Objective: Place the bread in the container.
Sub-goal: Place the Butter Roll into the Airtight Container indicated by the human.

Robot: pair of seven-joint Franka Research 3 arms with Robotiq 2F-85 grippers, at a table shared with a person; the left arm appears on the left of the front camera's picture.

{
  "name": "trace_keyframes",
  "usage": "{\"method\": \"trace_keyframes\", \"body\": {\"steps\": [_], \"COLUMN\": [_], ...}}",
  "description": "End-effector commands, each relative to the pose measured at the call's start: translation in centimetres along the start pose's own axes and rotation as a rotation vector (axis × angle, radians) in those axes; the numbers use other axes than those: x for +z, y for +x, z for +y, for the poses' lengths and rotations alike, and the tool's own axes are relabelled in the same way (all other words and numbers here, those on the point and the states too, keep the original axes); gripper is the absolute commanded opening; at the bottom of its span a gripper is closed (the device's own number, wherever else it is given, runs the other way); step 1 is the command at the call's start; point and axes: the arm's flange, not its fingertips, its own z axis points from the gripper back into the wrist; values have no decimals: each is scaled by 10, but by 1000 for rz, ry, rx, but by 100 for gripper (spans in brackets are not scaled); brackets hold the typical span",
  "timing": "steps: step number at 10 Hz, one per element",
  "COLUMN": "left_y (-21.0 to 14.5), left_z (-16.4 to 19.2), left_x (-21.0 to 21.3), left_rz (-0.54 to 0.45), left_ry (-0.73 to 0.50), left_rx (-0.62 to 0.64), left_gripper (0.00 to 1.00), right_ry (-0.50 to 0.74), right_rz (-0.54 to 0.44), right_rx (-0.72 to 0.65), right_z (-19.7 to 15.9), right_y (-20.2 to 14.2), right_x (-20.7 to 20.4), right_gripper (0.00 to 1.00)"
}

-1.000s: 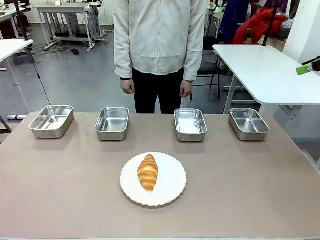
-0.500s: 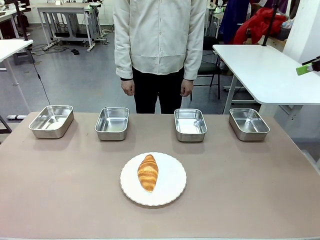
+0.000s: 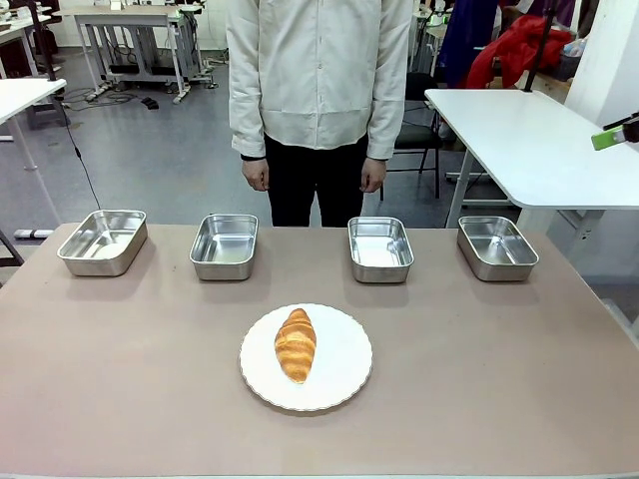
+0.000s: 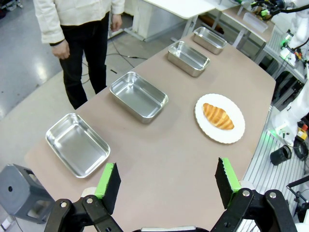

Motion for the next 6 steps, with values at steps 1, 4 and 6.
{"method": "trace_keyframes", "body": {"steps": [1, 4, 6], "left_y": [1, 1, 1], "left_z": [-2, -2, -2], "left_x": [1, 1, 1], "left_rz": [-10, -10, -10], "left_ry": [-7, -7, -7], "left_rx": [-15, -15, -15], "left_gripper": [100, 100, 100], "right_ry": [6, 6, 6], "right_rz": [-18, -18, -18], "right_rx": [7, 7, 7], "right_z": [0, 0, 0], "right_y": [1, 1, 1], "right_x": [-1, -1, -1], "right_gripper": [100, 100, 100]}}
